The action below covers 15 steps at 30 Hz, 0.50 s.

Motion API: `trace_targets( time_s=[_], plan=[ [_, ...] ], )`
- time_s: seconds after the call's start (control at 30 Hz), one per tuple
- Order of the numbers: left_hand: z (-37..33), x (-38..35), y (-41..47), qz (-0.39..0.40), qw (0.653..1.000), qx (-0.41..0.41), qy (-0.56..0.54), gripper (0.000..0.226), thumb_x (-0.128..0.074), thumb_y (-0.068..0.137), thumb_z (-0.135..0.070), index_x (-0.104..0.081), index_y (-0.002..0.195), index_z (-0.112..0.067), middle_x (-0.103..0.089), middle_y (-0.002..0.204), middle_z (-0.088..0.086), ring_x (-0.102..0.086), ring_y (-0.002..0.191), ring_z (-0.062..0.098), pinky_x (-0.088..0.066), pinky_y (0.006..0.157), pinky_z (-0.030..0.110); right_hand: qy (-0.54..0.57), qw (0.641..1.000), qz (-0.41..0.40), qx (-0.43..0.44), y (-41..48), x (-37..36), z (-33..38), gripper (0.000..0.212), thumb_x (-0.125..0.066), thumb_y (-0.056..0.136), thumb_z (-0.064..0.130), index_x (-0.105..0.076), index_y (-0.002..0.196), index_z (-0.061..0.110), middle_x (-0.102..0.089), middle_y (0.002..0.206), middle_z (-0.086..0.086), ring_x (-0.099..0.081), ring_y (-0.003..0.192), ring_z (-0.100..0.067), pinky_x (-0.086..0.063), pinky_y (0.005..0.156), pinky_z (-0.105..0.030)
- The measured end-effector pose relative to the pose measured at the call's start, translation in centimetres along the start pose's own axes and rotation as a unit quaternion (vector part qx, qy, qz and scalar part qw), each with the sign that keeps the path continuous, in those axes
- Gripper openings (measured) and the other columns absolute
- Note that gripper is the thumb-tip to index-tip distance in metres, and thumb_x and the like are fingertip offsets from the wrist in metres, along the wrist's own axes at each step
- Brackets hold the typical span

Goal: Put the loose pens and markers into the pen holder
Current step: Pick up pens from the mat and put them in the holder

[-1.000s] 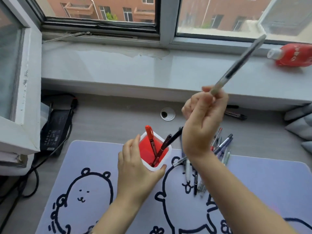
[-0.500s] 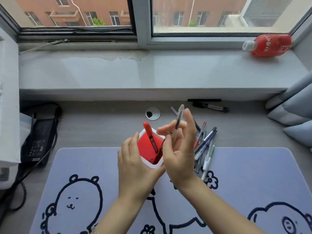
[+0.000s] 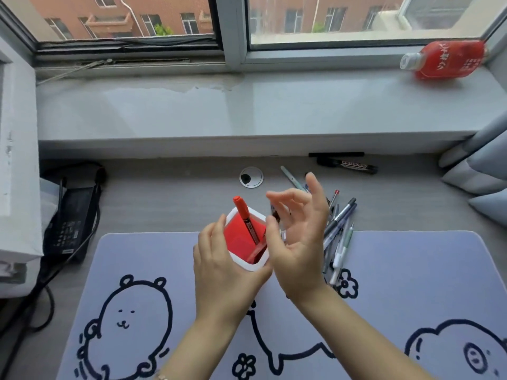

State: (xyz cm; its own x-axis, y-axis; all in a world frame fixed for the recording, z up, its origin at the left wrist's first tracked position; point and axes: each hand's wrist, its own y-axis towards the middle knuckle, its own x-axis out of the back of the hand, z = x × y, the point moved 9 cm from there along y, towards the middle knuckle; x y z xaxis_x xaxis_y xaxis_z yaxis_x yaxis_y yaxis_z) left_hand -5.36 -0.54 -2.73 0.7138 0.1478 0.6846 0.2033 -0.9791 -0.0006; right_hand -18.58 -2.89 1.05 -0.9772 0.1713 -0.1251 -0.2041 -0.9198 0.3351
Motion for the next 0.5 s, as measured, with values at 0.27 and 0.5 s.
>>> trace_targets(
  time_s=[0.27, 0.5],
  plan=[
    [2.3, 1.5, 0.9, -0.027, 0.999, 0.030, 0.014, 0.092, -0.083, 0.057, -0.035, -0.037, 0.133, -0.014, -0.042, 0.128, 0.002, -0.039, 0.120, 0.021, -0.035, 0.097, 0.032, -0.385, 0.907, 0.098, -0.139, 1.5, 9.8, -5.2, 0.042, -0.048, 0.083, -0.011, -0.060, 0.109, 0.020, -0.051, 0.108, -0.004, -0.051, 0.093, -0.003, -0.045, 0.085, -0.015],
    [2.2, 1.2, 0.0, -0.004, 1.000, 0.026, 0.014, 0.092, -0.082, 0.058, -0.033, -0.034, 0.135, -0.017, -0.040, 0.130, 0.000, -0.037, 0.122, 0.019, -0.034, 0.097, 0.032, -0.648, 0.652, 0.393, -0.006, -0.2, 8.6, -11.5, 0.047, -0.065, 0.060, -0.015, -0.062, 0.100, 0.010, -0.063, 0.106, -0.010, -0.055, 0.091, -0.031, -0.048, 0.055, -0.032]
  ],
)
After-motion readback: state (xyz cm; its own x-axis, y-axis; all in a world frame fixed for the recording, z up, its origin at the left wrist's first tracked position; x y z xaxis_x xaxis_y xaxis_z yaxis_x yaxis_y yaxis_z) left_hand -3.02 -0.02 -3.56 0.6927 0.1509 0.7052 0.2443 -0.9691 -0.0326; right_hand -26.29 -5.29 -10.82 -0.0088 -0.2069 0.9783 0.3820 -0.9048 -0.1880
